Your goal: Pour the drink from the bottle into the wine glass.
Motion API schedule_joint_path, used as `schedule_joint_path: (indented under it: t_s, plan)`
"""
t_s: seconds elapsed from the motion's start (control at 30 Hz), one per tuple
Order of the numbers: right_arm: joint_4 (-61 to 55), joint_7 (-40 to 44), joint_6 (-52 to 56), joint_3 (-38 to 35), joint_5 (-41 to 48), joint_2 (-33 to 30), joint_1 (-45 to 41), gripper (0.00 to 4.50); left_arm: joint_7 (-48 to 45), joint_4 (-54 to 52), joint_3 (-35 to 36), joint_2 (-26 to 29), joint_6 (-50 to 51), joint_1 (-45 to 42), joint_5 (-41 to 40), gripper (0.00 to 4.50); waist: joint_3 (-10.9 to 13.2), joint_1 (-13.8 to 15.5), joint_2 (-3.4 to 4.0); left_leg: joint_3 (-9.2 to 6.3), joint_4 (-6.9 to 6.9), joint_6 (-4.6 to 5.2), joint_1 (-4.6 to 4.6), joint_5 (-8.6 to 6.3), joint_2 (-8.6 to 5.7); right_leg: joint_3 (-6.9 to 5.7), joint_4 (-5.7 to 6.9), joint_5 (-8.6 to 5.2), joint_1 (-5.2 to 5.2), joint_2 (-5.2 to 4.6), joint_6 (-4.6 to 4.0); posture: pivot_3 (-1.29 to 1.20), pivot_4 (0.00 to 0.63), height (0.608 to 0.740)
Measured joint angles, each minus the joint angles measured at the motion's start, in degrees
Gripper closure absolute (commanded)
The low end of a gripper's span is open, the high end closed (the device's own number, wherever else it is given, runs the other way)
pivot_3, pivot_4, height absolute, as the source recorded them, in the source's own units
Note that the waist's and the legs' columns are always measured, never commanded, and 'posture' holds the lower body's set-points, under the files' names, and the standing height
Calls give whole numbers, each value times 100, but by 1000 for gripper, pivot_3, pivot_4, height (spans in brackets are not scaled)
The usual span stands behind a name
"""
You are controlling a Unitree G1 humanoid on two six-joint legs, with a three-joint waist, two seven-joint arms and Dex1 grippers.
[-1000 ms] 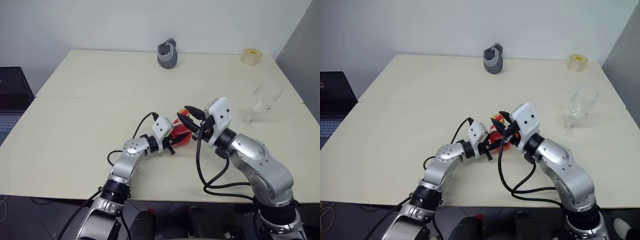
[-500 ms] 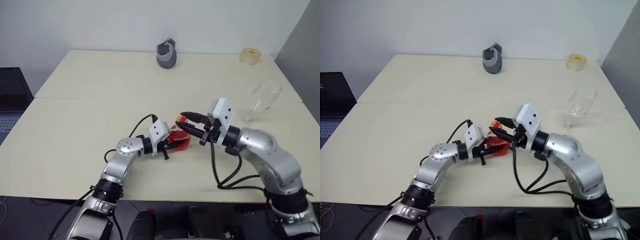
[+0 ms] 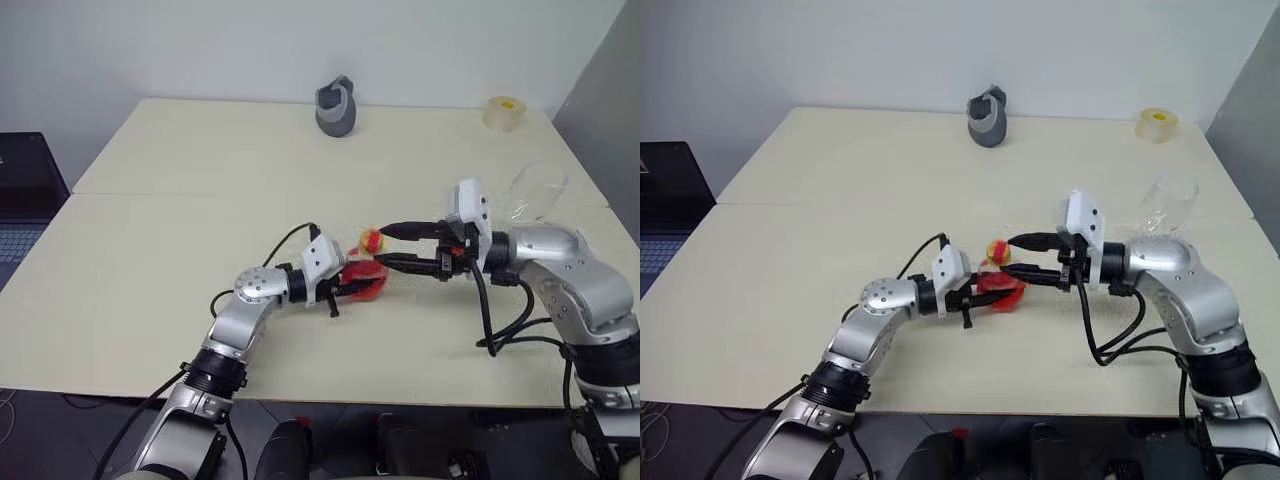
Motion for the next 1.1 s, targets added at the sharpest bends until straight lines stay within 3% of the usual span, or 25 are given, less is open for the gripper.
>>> schedule_joint_path:
  t_s: [0.13,0.3,0.5,0.83,1.1]
  plan:
    - [-984,-838,412,-435,256,196,447,2,396,51,133,-146,1,3,26,3597,1,-3,2,1,0,-1,0,0,1,2,3,0,-1,0,0,0,150,740]
    - [-1633,-2163,506,-235,-149,916,547,0,553,228,124,-290,-14,-48,71,3598,0,-10,3,0,-1,-3,5,2,1,0,9,0,-1,3,1,0,150,740]
    - [-1378,-2905,387,277,-997,1248,398,0,475,401,89,-354,-50,-167,130,3598,0,-7,3,3,-1,-4,2,3,-4,1,3,-1,-2,1,1,0,150,740]
    - [-1152,-3020,298,381,-1338,1391,239,0,456,480,28,-393,-102,-203,161,3600,0,-9,3,2,-2,-3,2,2,-3,1,3,0,-2,1,1,0,150,740]
    - [-1372,-2509,374,-120,-881,728,543,0,474,487,-42,-409,-101,-203,233,3601,0,-8,3,2,-2,-2,1,1,-3,1,3,0,-2,2,1,0,150,740]
